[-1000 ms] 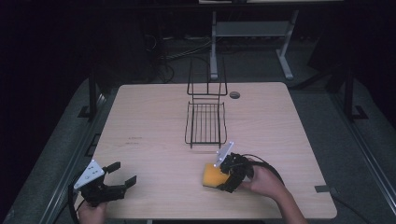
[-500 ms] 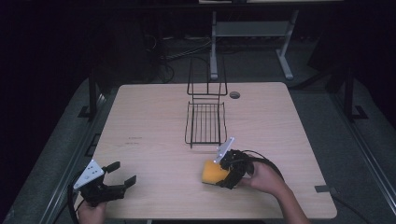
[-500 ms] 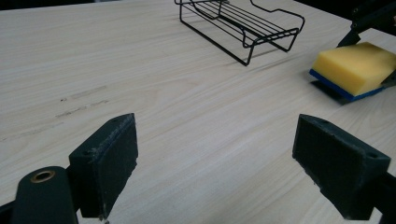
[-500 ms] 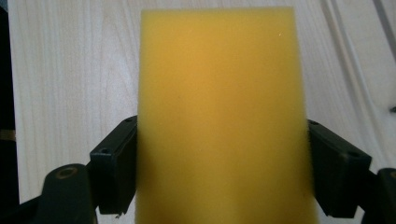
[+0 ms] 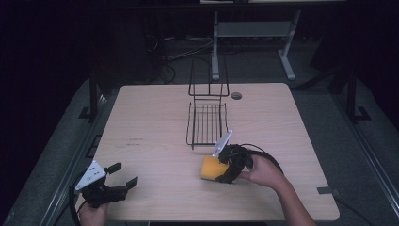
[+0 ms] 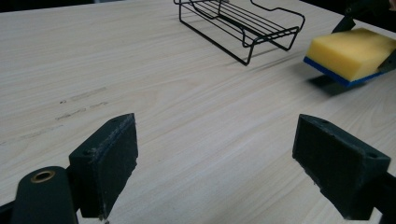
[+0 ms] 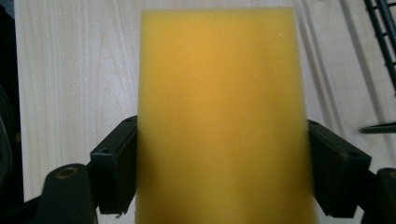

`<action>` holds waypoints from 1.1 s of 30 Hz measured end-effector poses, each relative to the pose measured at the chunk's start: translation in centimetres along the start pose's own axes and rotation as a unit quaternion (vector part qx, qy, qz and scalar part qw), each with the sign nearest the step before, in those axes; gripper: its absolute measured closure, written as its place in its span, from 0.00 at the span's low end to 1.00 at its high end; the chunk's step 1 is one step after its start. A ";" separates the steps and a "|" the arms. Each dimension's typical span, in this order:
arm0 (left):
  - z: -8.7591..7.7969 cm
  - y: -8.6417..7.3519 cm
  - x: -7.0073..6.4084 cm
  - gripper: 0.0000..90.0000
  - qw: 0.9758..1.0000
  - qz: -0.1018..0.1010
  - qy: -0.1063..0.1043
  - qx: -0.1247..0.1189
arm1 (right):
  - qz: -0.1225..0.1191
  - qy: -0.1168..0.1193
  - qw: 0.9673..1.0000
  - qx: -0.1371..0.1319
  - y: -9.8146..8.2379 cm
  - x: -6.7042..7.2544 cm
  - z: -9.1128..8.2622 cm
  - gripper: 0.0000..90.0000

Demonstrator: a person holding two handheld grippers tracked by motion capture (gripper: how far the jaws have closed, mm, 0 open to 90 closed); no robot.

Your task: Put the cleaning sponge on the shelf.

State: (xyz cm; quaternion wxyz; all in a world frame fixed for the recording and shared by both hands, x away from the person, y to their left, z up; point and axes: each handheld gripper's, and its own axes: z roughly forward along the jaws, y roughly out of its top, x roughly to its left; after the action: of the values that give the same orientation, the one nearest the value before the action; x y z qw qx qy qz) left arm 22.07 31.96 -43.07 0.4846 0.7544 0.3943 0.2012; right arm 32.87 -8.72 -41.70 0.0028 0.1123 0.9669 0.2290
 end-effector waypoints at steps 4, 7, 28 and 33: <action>0.0 0.0 0.0 0.15 1.000 0.001 0.000 0.000 | 0.000 0.002 1.000 -0.003 0.4 -0.3 -0.4 0.24; 0.0 0.0 0.1 0.15 1.000 0.001 0.002 0.001 | 0.000 0.005 1.000 -0.006 0.6 -0.6 -0.5 0.24; -0.3 -0.1 0.3 0.15 1.000 0.000 0.006 0.000 | -0.006 0.015 1.000 -0.003 2.5 -2.2 -0.6 0.24; -0.3 -0.1 0.4 0.15 1.000 0.001 0.007 0.001 | -0.004 0.013 1.000 -0.001 2.8 -2.4 -0.8 0.24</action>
State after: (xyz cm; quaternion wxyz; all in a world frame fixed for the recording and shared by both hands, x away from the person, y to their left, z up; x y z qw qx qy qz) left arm 22.07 32.45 -43.02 0.4808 0.7542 0.3967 0.2063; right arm 35.82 -7.15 -39.83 -0.0090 0.1056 0.9670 0.2317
